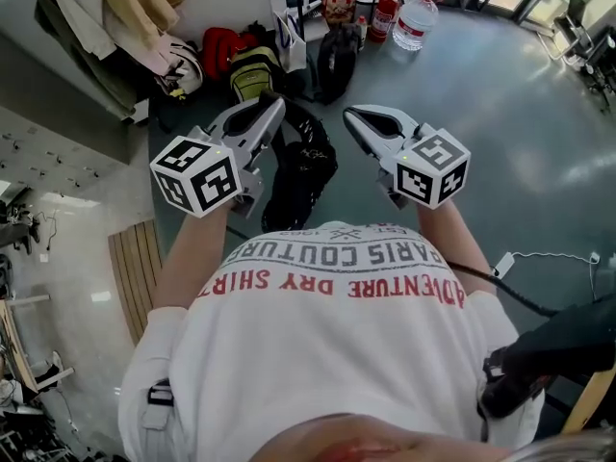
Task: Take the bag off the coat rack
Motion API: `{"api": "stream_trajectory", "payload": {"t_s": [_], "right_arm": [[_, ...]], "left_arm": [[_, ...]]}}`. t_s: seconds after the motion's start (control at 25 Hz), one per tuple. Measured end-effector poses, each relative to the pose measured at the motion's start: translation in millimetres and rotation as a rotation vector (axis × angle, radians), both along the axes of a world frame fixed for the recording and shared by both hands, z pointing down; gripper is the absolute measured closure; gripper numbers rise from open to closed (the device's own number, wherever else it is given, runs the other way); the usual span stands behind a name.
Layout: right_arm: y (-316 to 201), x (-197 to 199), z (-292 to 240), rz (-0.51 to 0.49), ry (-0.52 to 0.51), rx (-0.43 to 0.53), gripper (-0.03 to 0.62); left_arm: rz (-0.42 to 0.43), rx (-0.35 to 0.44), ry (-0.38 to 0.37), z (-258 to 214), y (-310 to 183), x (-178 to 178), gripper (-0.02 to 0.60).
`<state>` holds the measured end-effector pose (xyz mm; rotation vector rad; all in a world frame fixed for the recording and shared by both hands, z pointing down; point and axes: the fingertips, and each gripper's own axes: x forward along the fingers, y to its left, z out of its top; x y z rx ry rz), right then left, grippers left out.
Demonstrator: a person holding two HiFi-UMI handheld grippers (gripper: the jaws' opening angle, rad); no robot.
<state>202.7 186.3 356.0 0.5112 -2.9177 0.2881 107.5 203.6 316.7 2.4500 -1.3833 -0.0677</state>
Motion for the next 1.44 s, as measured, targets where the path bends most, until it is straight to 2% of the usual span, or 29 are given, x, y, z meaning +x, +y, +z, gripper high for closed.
{"api": "stream_trajectory", "payload": {"t_s": [0.32, 0.56, 0.76, 1.44], "right_arm": [[10.1, 11.3, -22.1, 0.033, 0.011, 0.014, 0.592], [25.5, 13.4, -62.8, 0.022, -0.001, 0.056, 0.592], [50.8, 22.0, -53.4, 0.015, -0.013, 0.072, 0.592], [64.8, 20.5, -47.2, -0.019, -0.026, 0.086, 0.592]], "left_arm": [[0.06, -0.009, -0.005, -14.3, 9.0, 23.3, 0.572], [0.085, 0.032, -0.022, -48.8, 23.1, 32.8, 0.571], [0.087, 0.047, -0.03, -42.4, 48.5, 41.5, 0.571], [0.098, 0.043, -0.055, -29.6, 63.3, 50.2, 0.572]]}}
